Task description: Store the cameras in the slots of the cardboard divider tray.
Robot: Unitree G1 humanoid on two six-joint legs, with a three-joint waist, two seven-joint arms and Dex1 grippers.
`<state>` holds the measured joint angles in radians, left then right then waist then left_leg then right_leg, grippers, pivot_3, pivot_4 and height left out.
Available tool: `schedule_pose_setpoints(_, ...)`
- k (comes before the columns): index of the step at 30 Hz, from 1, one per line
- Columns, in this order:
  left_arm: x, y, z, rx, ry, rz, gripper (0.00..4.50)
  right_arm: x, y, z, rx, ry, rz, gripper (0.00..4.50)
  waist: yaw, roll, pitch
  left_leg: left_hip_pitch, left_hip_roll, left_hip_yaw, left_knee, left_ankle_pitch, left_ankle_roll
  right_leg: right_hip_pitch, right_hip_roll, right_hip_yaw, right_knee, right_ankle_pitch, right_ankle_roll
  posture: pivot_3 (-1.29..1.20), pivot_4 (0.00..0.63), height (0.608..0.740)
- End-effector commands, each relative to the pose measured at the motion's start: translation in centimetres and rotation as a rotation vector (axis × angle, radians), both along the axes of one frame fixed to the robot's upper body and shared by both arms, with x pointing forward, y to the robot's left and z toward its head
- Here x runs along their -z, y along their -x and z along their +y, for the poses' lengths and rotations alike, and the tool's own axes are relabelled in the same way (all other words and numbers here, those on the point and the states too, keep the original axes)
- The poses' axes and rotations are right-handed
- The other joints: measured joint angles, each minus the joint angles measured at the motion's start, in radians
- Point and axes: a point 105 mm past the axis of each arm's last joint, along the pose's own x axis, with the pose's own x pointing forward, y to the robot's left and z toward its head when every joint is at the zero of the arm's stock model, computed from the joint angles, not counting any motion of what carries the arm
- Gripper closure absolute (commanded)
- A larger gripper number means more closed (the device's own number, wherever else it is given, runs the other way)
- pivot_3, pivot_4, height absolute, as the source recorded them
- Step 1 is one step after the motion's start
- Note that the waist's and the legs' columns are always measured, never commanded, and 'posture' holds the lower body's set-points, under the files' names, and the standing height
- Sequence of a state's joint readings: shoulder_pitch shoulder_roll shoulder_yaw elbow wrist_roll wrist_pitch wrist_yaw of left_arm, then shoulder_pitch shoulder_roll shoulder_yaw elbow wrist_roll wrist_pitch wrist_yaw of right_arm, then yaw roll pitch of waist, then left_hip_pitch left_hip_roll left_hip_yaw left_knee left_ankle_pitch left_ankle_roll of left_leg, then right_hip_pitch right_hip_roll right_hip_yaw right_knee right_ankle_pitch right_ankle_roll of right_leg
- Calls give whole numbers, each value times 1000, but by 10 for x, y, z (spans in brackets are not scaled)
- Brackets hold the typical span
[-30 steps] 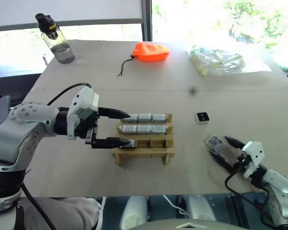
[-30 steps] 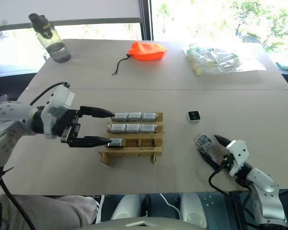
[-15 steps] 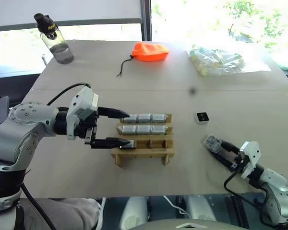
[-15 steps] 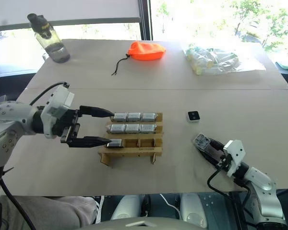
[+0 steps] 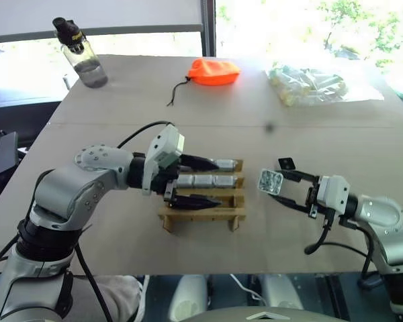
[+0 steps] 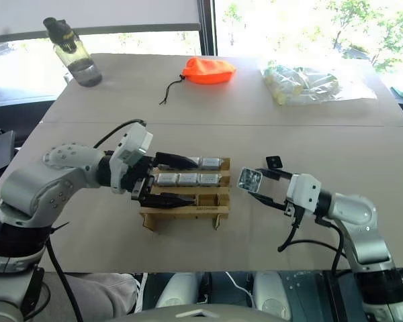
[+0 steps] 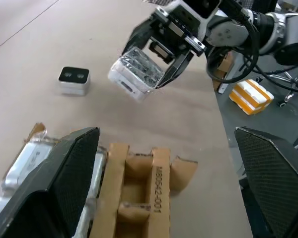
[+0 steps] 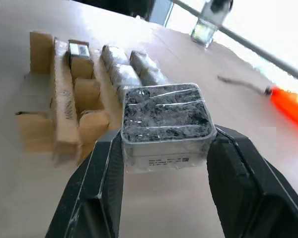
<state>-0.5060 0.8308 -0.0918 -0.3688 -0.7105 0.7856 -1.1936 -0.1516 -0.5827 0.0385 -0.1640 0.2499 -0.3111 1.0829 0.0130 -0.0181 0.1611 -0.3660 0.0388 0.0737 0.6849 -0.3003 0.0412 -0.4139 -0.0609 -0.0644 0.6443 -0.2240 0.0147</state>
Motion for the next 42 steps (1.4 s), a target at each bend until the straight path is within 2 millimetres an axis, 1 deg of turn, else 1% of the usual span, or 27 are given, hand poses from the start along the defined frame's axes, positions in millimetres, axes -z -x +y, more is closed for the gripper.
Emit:
schedule_pose_setpoints(1, -8, -7, -9, 1, 28, 15, 0, -8, 1, 13, -138, 170, -256, 2677, 0, 0, 0, -1, 0, 0, 0, 0, 0, -1, 0, 0, 0, 0, 0, 0, 150, 726)
schedule_pose_setpoints(3, -10, -12, -12, -5, 32, 38, 0, -13, -4, 20, -189, 225, -397, 2677, -1, 0, 0, -4, 0, -1, 0, 0, 0, -2, 0, -1, -2, 0, 0, 0, 150, 726)
schedule_pose_setpoints(4, -10, -13, -13, -6, 32, 49, 0, -14, -5, 24, -214, 240, -448, 2177, -1, 0, 1, -5, 0, -1, 0, 0, 0, -3, 0, -1, -2, 0, 0, 0, 150, 726)
schedule_pose_setpoints(5, -10, -15, -14, -12, 31, 58, 0, -17, -6, 28, -227, 240, -497, 1547, -1, 0, 1, -6, 0, -1, 1, 0, 0, -3, -1, -2, -2, 0, 0, 0, 150, 726)
schedule_pose_setpoints(6, -10, -16, -14, -17, 28, 65, 0, -19, -6, 31, -237, 240, -537, 1468, -1, 0, 1, -6, 0, -1, 1, 0, 0, -4, -1, -2, -2, 0, 0, 0, 150, 726)
schedule_pose_setpoints(9, -7, -19, -15, -29, 6, 67, 0, -23, -7, 41, -264, 243, -619, 198, -1, 0, 1, -6, 0, -1, 1, 0, 0, -4, -1, -2, -1, 0, 0, 0, 150, 726)
schedule_pose_setpoints(10, -6, -19, -15, -27, 2, 69, 0, -25, -7, 43, -270, 243, -642, 82, -1, 0, 1, -6, 0, -2, 1, 0, 0, -4, -2, -2, -1, 0, 0, 0, 150, 726)
schedule_pose_setpoints(13, -3, -19, -16, -24, -14, 77, 0, -31, -8, 49, -258, 213, -678, 82, 0, 0, 1, -6, 0, -2, 1, 0, 0, -4, -2, -2, -1, 0, 0, 0, 150, 726)
schedule_pose_setpoints(14, -2, -20, -16, -30, -21, 76, 0, -29, -9, 48, -249, 222, -662, 82, -1, 0, 1, -6, 0, -2, 2, 0, 0, -4, -2, -2, -1, 0, 0, 0, 150, 726)
schedule_pose_setpoints(16, -1, -22, -15, -38, -22, 75, 0, -24, -15, 42, -190, 208, -575, 82, 0, 0, 1, -6, 0, -1, 2, 0, -1, -4, -2, -2, -1, 0, 0, 0, 150, 726)
schedule_pose_setpoints(19, -1, -21, -12, -37, -30, 69, 0, -17, -15, 28, -123, 182, -394, 82, 4, -1, 1, -6, 0, -3, 3, 0, -1, -3, -3, -3, -1, 0, 0, 0, 150, 726)
schedule_pose_setpoints(22, -4, -20, -8, -34, -21, 63, 0, -11, -9, 7, -48, 142, -180, 82, 2, 0, 2, -7, 0, -3, 3, 0, 0, -3, -4, -3, -1, 0, 0, 0, 150, 726)
schedule_pose_setpoints(25, -5, -20, -4, -43, -14, 54, 0, -5, -13, -17, 115, 83, -17, 82, 1, 0, 2, -8, 0, -4, 3, 0, 0, -3, -4, -4, -1, 0, 0, 0, 150, 726)
schedule_pose_setpoints(29, -6, -19, -3, -41, -8, 54, 0, 12, -17, -40, 290, -7, 207, 82, 0, 0, 2, -7, 0, -3, 3, 0, 0, -3, -3, -3, -1, 0, 0, 0, 150, 726)
schedule_pose_setpoints(32, -6, -19, -4, -36, -8, 55, 0, 23, -17, -45, 315, -41, 336, 82, 0, 0, 2, -7, 0, -3, 3, 0, 0, -3, -3, -3, 0, 0, 0, 0, 150, 726)
schedule_pose_setpoints(34, -6, -19, -4, -30, -10, 54, 0, 28, -18, -45, 326, -68, 409, 82, -1, 0, 2, -6, 0, -2, 3, 0, 0, -3, -2, -2, 0, 0, 0, 0, 150, 726)
schedule_pose_setpoints(36, -6, -18, -5, -27, -10, 54, 0, 30, -19, -45, 333, -74, 446, 82, 0, 0, 2, -6, 0, -3, 3, 0, 0, -3, -2, -3, 0, 0, 0, 0, 150, 726)
schedule_pose_setpoints(38, -8, -18, -5, -25, -10, 52, 0, 41, -25, -45, 352, -63, 491, 82, 0, 0, 2, -7, 0, -3, 3, 0, 0, -3, -2, -3, -1, 0, 0, 0, 150, 726)
schedule_pose_setpoints(42, -9, -17, -3, -32, -15, 50, 0, 55, -34, -47, 378, -18, 521, 82, 0, 0, 2, -7, -1, -2, 3, 0, 0, -3, -2, -2, -1, 0, 0, 0, 150, 726)
